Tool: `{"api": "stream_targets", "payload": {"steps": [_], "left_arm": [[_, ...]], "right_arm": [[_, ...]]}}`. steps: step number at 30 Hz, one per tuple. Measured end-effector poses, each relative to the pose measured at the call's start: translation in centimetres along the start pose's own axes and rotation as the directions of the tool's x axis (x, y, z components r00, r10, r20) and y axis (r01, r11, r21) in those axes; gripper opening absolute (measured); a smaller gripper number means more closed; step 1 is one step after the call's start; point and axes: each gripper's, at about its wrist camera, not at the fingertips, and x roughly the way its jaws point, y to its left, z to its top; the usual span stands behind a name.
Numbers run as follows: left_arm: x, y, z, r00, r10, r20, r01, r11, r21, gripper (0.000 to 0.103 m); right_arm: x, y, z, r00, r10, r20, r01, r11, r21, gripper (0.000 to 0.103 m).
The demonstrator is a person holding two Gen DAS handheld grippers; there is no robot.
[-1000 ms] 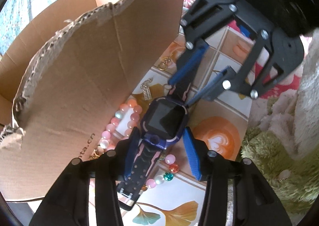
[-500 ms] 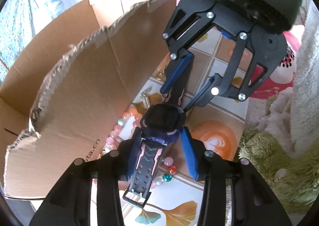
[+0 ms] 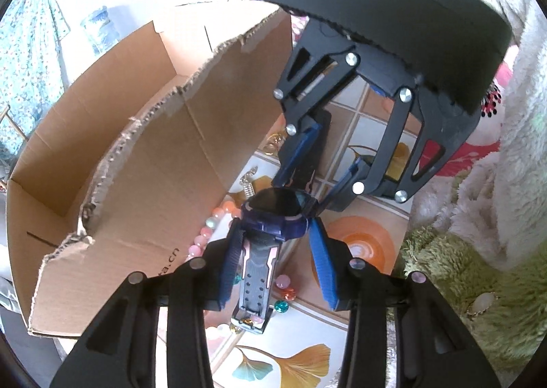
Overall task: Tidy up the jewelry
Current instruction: 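Lift the smartwatch with the right tool and carry it over the box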
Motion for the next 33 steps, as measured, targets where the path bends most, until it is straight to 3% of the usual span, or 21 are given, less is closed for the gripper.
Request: {"api": "stream_targets", "payload": {"steps": [4,9,16,18,19,22,27,33], "left_arm": [[-0.4,-1.5,-0.1,1.0,0.022,0.012,-0.022,1.0,0.016,0.039],[-2.1,-1.8,-0.1,0.998,0.048,0.044,-0.049,0.999,0.023,0.039],[-6.1,-2.3,0.6,0.981,0.11,0.158,-0.114,0.993,0.014,0.039],[-7.7,-2.3,0.7,0.969,0.136,0.206,-0.141,0.99,0.012,0.039],[-8.4,-2.3,0.7,0.961,0.154,0.23,-0.161,0.987,0.012,0.039],[-9.8,-1.7,0.4,0.938,0.208,0.278,-0.219,0.976,0.009,0.027],[-11.9,0.6,1.6,0.907,0.249,0.341,-0.251,0.967,-0.039,0.027],[-12.8,3.8,2.7,0.868,0.34,0.363,-0.33,0.94,-0.092,0.027]], "right_arm": [[-0.5,0.8,-0.3,0.998,-0.055,0.018,0.055,0.998,0.031,0.021],[-1.7,3.6,-0.2,0.983,-0.181,0.041,0.18,0.983,0.029,0.02],[-6.3,6.8,1.0,0.931,-0.355,0.086,0.354,0.935,0.021,0.017],[-7.9,7.2,1.7,0.914,-0.395,0.097,0.395,0.919,0.016,0.016],[-8.7,7.5,2.1,0.904,-0.416,0.103,0.417,0.909,0.008,0.009],[-10.7,7.6,3.5,0.863,-0.494,0.11,0.498,0.867,-0.01,0.004],[-13.1,6.8,5.8,0.804,-0.569,0.171,0.579,0.816,-0.009,0.003],[-13.0,3.4,7.6,0.759,-0.607,0.235,0.63,0.776,-0.032,0.003]]}}
